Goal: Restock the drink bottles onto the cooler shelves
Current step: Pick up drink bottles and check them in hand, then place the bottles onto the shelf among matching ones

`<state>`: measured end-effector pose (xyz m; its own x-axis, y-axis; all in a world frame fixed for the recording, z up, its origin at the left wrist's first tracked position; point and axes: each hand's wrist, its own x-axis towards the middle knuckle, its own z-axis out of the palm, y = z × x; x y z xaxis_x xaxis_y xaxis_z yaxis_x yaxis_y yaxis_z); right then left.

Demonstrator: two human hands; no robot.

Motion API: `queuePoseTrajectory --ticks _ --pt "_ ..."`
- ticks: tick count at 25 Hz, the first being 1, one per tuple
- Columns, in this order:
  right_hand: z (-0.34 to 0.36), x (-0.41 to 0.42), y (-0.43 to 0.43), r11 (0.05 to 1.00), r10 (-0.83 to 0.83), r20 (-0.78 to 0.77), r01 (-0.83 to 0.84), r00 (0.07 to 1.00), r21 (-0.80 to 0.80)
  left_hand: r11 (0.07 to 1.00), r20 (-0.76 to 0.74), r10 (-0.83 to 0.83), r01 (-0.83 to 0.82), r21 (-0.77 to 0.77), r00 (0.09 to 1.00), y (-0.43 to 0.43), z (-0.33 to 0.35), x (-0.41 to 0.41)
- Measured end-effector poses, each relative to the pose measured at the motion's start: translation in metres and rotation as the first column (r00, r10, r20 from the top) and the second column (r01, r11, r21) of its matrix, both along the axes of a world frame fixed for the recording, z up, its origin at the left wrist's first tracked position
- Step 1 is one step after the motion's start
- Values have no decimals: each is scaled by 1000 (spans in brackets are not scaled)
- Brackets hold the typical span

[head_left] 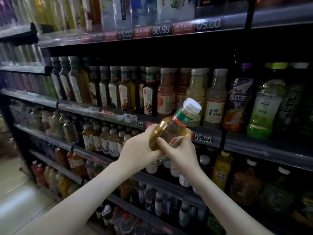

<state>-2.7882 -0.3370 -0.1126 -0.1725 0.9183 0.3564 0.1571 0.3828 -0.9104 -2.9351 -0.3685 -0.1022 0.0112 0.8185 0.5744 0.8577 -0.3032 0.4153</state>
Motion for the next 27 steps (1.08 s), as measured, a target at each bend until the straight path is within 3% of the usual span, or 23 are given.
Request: queuePoseTrajectory --ticks 4,11,15,18,22,24,27 --pt "8 -12 30 990 -107 -126 118 986 81 933 -33 -358 357 -39 933 49 18 -32" --pt "15 -74 56 957 -213 -232 250 949 147 910 -214 -383 406 77 899 106 17 -102" --pt "19 -105 62 935 -267 -283 319 921 155 930 -169 -320 343 130 932 122 6 -140" --pt "21 -120 67 920 -289 -327 355 900 165 961 -88 -193 206 181 977 123 -5 -163" --pt "23 -140 74 909 -311 -300 374 902 182 985 181 72 -98 142 981 133 9 -194" --pt "18 -156 77 910 -319 -316 381 894 160 978 177 153 -174 111 972 147 19 -212" --pt "20 -179 88 877 -403 -309 460 861 138 978 80 95 -108 177 992 171 20 -224"
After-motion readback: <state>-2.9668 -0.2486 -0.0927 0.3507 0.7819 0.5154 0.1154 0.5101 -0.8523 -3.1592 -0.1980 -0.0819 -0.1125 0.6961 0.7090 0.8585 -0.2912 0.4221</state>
